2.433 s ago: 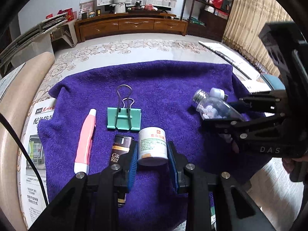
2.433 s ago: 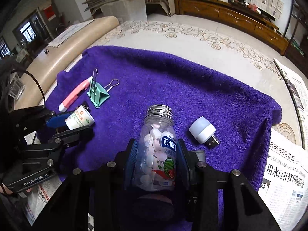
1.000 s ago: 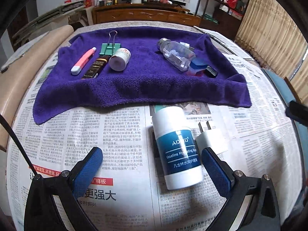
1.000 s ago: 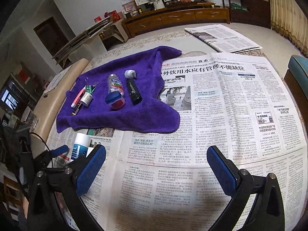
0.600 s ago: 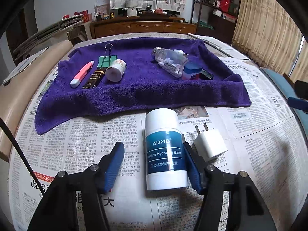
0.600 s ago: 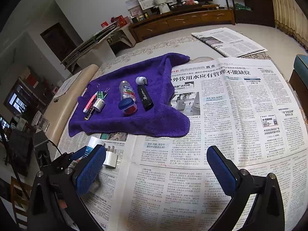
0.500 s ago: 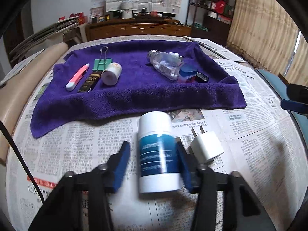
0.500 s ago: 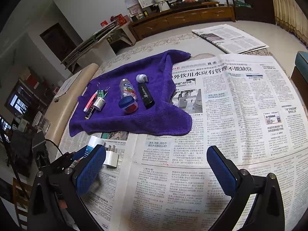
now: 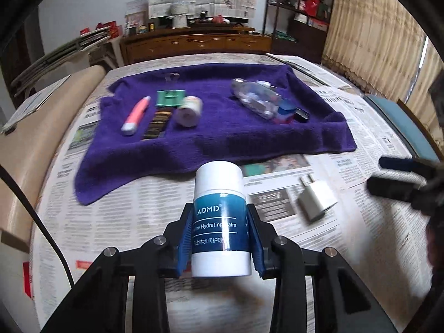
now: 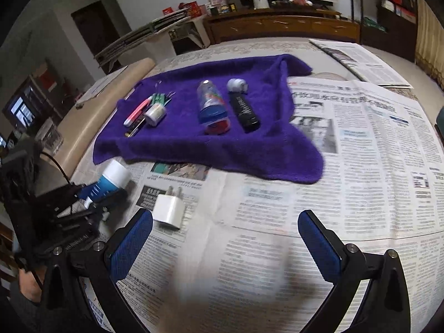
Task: Organize rigid objects
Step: 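Grasp the white charger plug with the right gripper while the left holds the balm stick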
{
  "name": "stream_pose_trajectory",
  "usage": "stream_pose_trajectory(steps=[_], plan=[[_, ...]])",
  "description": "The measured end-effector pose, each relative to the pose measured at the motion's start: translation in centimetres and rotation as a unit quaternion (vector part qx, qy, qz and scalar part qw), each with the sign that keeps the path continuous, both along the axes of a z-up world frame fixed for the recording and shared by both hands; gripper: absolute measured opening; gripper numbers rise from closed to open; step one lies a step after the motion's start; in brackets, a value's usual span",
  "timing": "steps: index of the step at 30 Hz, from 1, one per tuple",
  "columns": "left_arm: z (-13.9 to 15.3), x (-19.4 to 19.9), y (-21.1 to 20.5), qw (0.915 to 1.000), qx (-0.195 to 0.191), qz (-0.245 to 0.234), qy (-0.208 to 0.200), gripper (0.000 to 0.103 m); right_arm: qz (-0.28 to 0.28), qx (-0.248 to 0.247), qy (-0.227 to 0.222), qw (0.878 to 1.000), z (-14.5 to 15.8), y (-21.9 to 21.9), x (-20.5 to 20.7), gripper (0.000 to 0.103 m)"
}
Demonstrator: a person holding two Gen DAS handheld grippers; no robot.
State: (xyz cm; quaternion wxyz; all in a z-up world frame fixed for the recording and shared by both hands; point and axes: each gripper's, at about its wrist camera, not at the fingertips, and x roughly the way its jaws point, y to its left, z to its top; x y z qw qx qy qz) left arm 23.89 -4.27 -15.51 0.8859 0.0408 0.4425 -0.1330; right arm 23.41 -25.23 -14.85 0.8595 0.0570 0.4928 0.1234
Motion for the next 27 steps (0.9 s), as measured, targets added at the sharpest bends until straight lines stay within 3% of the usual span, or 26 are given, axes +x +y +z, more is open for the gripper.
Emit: stream_pose_trajectory(steps=[8, 11, 15, 16, 21, 24, 27], plan=[[0.1, -0.1, 4.1, 0.999, -0.033, 0.031, 0.0, 0.035, 0.024, -0.058, -0.021, 0.998, -1.7, 6.0, 0.2, 0.101], [0.3, -0.6, 4.5, 0.9991, -0.031, 0.029, -0.006, 0.034, 0.022, -0.078, -0.018, 0.997, -2.6, 7.3, 0.4, 0.096], [0.6, -1.3, 5.0, 0.9991, -0.035, 0.025, -0.008, 0.035, 0.017, -0.094, -0.019, 0.995, -3.2, 7.8, 0.6, 0.082], [0.6, -1.3, 5.2, 0.999, -0.036, 0.027, -0.008, 0.035, 0.013, -0.113, -0.025, 0.993, -3.3, 8.1, 0.5, 0.074], [1.0, -1.5, 6.1, 0.9985, -0.043, 0.033, -0.011, 0.035, 0.019, -0.11, -0.042, 0.993, -3.1, 8.8, -0.5, 0.048], [1.1, -1.5, 6.3, 0.9982, -0.049, 0.033, -0.01, 0.035, 0.022, -0.106, -0.045, 0.993, -3.1, 8.7, -0.7, 0.044], [1.1, -1.5, 6.2, 0.9982, -0.05, 0.032, -0.008, 0.035, 0.026, -0.092, -0.046, 0.994, -2.9, 8.0, -0.6, 0.031]])
